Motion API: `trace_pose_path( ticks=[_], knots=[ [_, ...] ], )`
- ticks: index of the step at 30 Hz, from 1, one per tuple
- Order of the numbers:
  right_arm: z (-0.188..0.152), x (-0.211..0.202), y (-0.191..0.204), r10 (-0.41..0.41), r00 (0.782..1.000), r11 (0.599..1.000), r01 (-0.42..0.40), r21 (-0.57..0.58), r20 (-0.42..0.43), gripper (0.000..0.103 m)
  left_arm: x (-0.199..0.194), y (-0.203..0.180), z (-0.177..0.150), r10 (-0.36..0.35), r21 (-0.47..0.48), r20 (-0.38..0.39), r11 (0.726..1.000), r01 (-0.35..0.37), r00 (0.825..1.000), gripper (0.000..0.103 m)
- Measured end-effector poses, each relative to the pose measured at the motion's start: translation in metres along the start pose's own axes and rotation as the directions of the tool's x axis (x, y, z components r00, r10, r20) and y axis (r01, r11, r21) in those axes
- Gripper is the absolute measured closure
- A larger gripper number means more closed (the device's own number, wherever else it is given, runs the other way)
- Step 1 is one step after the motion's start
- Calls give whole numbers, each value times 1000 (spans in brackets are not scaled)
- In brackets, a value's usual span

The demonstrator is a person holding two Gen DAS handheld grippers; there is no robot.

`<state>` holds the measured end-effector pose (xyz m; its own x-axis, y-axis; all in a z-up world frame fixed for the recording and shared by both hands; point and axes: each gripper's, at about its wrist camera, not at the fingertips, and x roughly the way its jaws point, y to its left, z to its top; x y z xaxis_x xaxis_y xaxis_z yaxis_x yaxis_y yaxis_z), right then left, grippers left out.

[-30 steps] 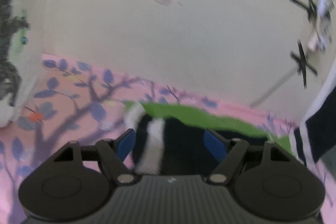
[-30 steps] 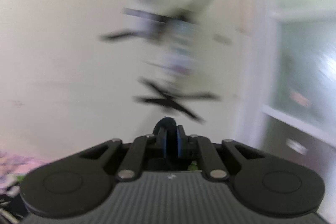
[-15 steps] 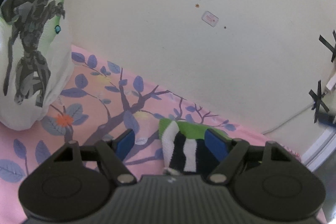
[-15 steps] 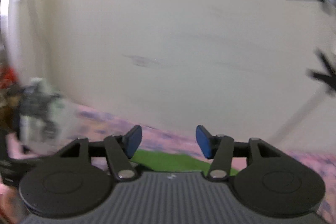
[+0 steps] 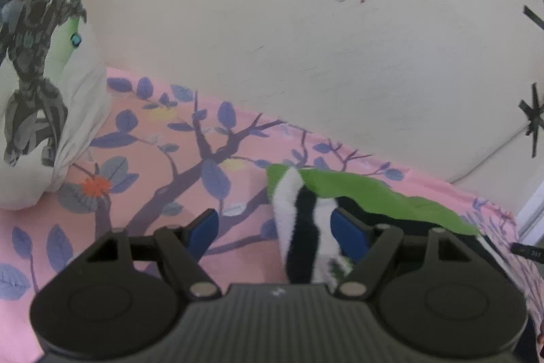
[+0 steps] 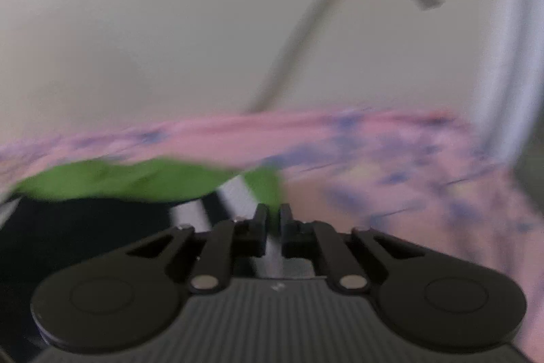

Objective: Fold small clothes

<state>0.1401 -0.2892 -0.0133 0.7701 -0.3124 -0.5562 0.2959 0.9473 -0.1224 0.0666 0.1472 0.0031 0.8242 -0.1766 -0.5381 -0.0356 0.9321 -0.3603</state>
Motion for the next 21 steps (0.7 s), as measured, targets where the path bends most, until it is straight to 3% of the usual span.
trace_pose_path(
  ticks=[1, 2, 4, 6, 8, 10, 11, 12, 14, 15, 16, 18, 19, 21],
  knots=[
    [-1, 4, -4, 0, 1000, 1000, 0, 11, -23, 103, 2, 2, 0, 4, -11, -8, 1000, -4, 1000, 29],
    [-1, 1, -8, 53, 997, 998, -51, 29, -58, 103, 3, 5, 1, 3, -27, -15, 1000, -4, 1000, 29],
    [-1, -26, -3, 159, 987, 987, -159, 14, -21, 103, 3, 12, 4, -15, -76, -22, 997, 13, 1000, 29],
    [4, -58, 19, 299, 954, 952, -297, -74, 8, 102, 2, 15, 6, -25, -109, -17, 994, 23, 1000, 29],
    [7, -78, 50, 452, 890, 881, -456, -125, -57, 55, 0, 17, 6, -26, -119, -13, 993, 24, 1000, 29],
    [1, -98, 89, 594, 795, 773, -607, -183, -126, 32, -2, 17, 6, -23, -114, -9, 993, 22, 1000, 29],
    [-4, -107, 108, 638, 755, 723, -654, -222, -148, 33, -3, 18, 6, -22, -115, -7, 993, 21, 1000, 29],
    [-11, -118, 129, 662, 732, 680, -678, -280, -164, 33, -5, 18, 7, -24, -116, -5, 993, 23, 1000, 29],
    [-28, -136, 165, 687, 705, 602, -689, -405, -178, 33, -6, 20, 8, -23, -120, -2, 993, 23, 1000, 29],
    [-37, -139, 182, 678, 711, 573, -671, -470, -189, 33, -6, 21, 8, -22, -124, -3, 992, 21, 1000, 29],
    [-47, -140, 199, 640, 743, 561, -626, -542, -195, 33, -5, 22, 8, -24, -130, -8, 991, 23, 1000, 29],
    [-59, -132, 216, 564, 807, 568, -534, -626, -176, 73, -3, 23, 9, -31, -142, -18, 989, 28, 999, 29],
    [-54, -125, 214, 558, 808, 586, -546, -599, -191, 103, -3, 24, 9, -31, -145, -18, 989, 28, 999, 29],
    [-22, -118, 188, 606, 778, 651, -605, -458, -166, 103, -7, 26, 10, -28, -160, -4, 987, 27, 1000, 29]
  ],
)
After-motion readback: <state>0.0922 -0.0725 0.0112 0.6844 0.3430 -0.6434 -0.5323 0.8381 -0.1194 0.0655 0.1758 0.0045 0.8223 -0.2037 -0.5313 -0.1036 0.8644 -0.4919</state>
